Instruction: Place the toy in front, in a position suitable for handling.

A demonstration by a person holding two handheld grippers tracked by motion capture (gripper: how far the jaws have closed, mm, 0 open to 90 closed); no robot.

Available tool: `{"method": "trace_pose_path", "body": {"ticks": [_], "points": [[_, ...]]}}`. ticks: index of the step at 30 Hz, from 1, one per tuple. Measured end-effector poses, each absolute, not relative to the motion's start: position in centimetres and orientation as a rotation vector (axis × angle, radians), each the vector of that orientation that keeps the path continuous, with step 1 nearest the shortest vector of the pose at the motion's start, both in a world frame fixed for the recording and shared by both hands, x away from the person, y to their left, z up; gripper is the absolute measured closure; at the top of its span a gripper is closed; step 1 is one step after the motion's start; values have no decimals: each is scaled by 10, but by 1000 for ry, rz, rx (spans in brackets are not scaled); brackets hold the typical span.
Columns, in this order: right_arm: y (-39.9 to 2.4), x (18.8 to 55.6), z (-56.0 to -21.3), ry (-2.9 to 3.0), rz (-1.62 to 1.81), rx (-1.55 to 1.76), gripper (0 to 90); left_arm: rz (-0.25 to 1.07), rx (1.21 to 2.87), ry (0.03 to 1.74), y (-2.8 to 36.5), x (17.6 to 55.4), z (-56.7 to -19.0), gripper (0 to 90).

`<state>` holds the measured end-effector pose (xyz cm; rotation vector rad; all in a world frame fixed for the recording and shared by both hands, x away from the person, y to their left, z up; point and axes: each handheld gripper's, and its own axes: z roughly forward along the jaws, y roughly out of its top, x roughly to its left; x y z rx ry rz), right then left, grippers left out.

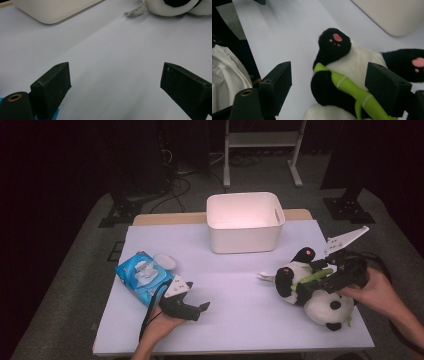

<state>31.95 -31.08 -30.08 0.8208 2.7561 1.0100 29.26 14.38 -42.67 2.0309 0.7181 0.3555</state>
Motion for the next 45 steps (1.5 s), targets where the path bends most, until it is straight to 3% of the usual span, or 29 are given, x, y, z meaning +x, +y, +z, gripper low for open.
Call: {"method": "trace_pose_path", "body": {"ticks": [23, 30, 39, 45], "points": [[-360, 335, -319, 2724, 921, 1002, 236, 352, 2044, 714, 142, 293, -428, 83], [-359, 334, -324, 2750, 931, 960, 355, 350, 2046, 717, 141, 293, -429, 83], [-352, 333, -325, 2791, 921, 914, 628, 353, 2042, 721, 143, 293, -428, 83], [-348, 331, -323, 2811, 928, 887, 729, 351, 2044, 718, 142, 293, -429, 83]]}}
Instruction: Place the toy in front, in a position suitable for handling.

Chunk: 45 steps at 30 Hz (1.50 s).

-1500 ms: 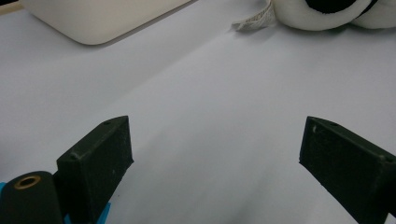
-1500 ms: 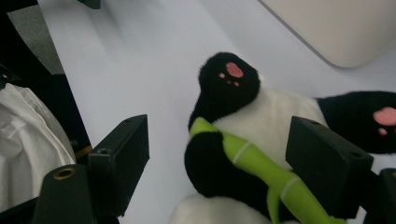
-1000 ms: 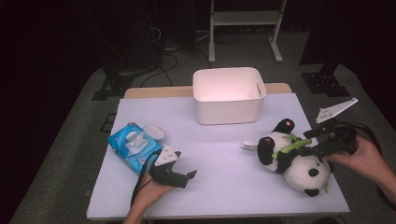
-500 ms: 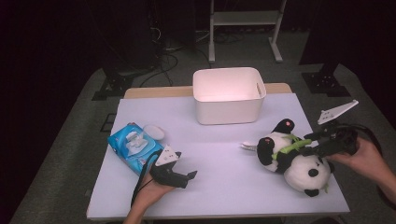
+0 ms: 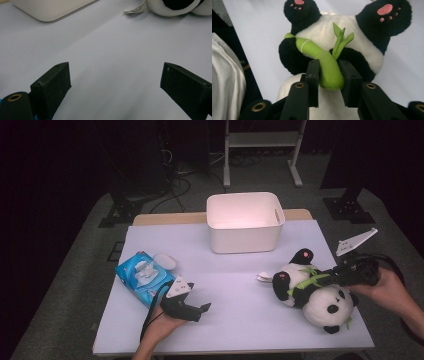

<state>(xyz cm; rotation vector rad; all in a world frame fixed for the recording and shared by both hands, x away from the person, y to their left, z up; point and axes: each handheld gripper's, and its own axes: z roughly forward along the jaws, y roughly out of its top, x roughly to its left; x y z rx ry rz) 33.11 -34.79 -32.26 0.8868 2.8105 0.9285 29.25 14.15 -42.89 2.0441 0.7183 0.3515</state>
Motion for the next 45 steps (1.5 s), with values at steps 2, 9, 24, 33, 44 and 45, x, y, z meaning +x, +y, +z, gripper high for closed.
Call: {"method": "trace_pose_path", "body": {"ticks": [2, 9, 24, 33, 44, 45], "points": [[-347, 331, -322, 2808, 924, 878, 734, 354, 2045, 718, 142, 292, -429, 83], [-347, 332, -317, 2818, 928, 826, 756, 355, 2046, 720, 142, 293, -428, 83], [-338, 329, -301, 2808, 1017, 734, 758, 356, 2043, 724, 142, 293, -428, 83], [-309, 332, -284, 2834, 1030, 606, 758, 354, 2044, 723, 142, 292, -428, 83], [-252, 345, -275, 2893, 1035, 425, 757, 348, 2051, 709, 140, 291, -429, 83], [-252, 345, -275, 2893, 1035, 425, 757, 348, 2051, 709, 140, 291, -429, 83]]}}
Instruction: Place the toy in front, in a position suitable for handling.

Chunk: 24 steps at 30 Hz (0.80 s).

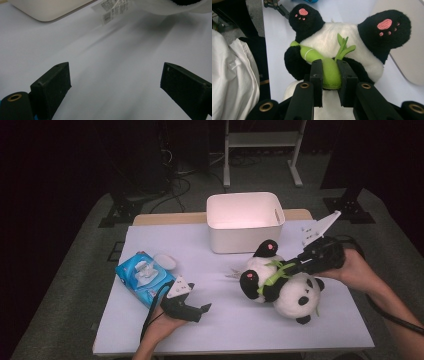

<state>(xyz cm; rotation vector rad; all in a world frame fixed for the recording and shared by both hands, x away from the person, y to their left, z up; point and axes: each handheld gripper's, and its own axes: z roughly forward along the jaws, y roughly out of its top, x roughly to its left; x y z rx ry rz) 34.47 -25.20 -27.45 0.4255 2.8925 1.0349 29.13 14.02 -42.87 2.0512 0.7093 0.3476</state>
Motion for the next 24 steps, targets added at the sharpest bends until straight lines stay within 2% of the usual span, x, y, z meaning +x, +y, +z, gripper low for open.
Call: {"method": "trace_pose_path", "body": {"ticks": [15, 24], "points": [[-183, 361, -279, 2998, 1009, 247, 756, 342, 2058, 677, 139, 288, -426, 83], [-159, 365, -294, 3057, 996, 182, 755, 305, 2106, 637, 135, 287, -426, 83]]}}
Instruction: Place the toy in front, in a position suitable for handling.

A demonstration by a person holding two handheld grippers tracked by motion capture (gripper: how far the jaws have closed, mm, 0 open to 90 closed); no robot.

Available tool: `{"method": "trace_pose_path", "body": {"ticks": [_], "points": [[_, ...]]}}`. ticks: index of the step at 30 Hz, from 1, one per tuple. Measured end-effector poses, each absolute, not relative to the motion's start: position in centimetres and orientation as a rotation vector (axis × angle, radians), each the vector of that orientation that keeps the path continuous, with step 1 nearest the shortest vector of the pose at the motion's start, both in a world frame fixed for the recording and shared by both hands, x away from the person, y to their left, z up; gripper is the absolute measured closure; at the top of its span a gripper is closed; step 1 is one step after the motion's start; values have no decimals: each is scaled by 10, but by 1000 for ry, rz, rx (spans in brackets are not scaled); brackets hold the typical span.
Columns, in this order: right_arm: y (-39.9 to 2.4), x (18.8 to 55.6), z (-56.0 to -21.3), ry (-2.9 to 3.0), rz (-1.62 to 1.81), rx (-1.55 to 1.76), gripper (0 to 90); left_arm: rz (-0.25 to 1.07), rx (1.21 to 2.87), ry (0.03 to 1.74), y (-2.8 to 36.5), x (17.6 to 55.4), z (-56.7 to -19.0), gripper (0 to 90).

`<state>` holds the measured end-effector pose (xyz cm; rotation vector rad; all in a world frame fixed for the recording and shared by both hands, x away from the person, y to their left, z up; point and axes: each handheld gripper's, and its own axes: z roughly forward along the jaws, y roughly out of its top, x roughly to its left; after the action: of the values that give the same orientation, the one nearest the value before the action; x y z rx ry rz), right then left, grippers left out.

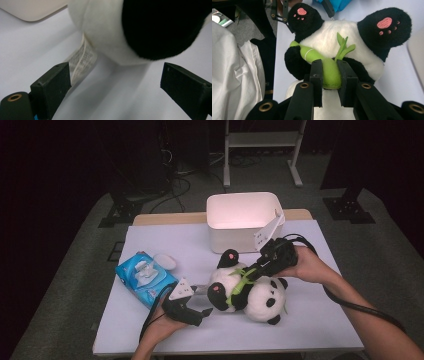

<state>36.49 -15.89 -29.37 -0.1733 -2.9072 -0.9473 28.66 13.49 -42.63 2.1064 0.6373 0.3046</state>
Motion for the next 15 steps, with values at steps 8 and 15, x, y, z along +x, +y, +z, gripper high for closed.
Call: {"method": "trace_pose_path", "body": {"ticks": [8, 15], "points": [[-145, 370, -318, -2829, -965, -151, 742, 275, 2143, 600, 132, 285, -428, 83], [-157, 368, -310, -2811, -1033, -218, 585, 265, 2145, 584, 130, 284, -427, 83]]}}
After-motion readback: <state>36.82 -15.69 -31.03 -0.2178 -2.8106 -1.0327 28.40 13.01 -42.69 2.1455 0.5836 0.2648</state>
